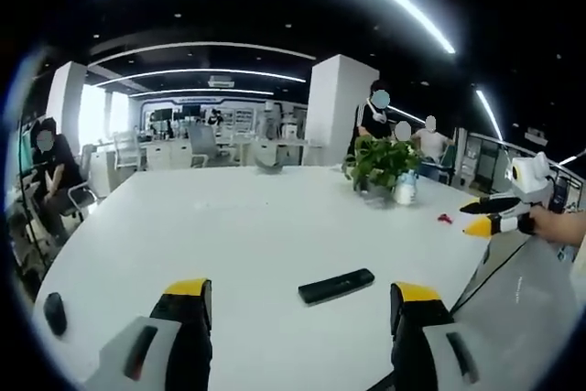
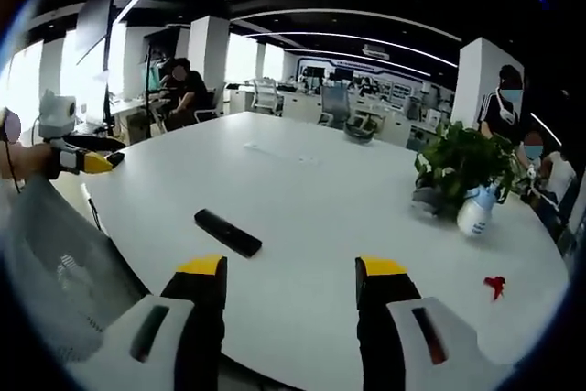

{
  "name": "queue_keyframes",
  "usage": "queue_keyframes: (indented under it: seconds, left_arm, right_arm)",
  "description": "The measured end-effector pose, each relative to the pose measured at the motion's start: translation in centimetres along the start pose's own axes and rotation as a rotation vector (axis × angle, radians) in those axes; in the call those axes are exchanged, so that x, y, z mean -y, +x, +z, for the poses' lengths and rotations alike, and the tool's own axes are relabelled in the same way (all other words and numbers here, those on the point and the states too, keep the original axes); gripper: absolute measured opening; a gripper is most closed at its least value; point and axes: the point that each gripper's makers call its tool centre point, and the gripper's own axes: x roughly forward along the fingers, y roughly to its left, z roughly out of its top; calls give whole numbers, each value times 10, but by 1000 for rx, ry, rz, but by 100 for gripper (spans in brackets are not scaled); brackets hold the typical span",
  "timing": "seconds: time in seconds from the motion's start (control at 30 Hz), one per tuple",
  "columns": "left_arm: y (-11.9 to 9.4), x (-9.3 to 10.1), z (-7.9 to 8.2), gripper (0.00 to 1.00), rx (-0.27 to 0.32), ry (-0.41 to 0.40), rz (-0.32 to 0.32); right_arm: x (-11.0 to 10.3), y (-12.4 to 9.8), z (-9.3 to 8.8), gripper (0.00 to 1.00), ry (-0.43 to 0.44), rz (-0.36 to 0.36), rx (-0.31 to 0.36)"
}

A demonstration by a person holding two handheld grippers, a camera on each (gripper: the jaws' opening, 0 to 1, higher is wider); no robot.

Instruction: Press the specified remote control buttons in sequence, fully releasing each button before pressing the next.

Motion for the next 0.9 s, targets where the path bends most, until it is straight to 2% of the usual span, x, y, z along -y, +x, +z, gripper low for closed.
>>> queue_keyframes:
  seconds: [0.07,0.17,0.23,0.33,0.43,0.53,0.67,0.9]
  left_arm:
    - [1,0,-2,84,-8,-43,-3]
    - [0,-5,-8,84,-34,-56,19]
    - [0,-7,-6,84,-20,-78,26]
    - [2,-7,-6,84,-26,-75,24]
    - [3,-2,-18,85,-101,-25,20]
    - [3,1,-13,85,-82,-9,23]
    - [1,-4,-12,86,-67,-46,47]
    - [5,8,-16,87,-103,-13,5]
  right_arm:
    - [-6,1,-1,60,-52,10,-13]
    - [-14,2,-4,60,-81,39,-33]
    - [-15,0,1,60,-92,46,-9]
    - [-10,-5,10,60,-72,25,52]
    - [4,-7,9,59,-22,-22,58]
    - [4,-9,15,59,12,3,100]
    - [-1,-8,14,58,-10,22,92]
    - [-1,-6,15,58,-2,40,97]
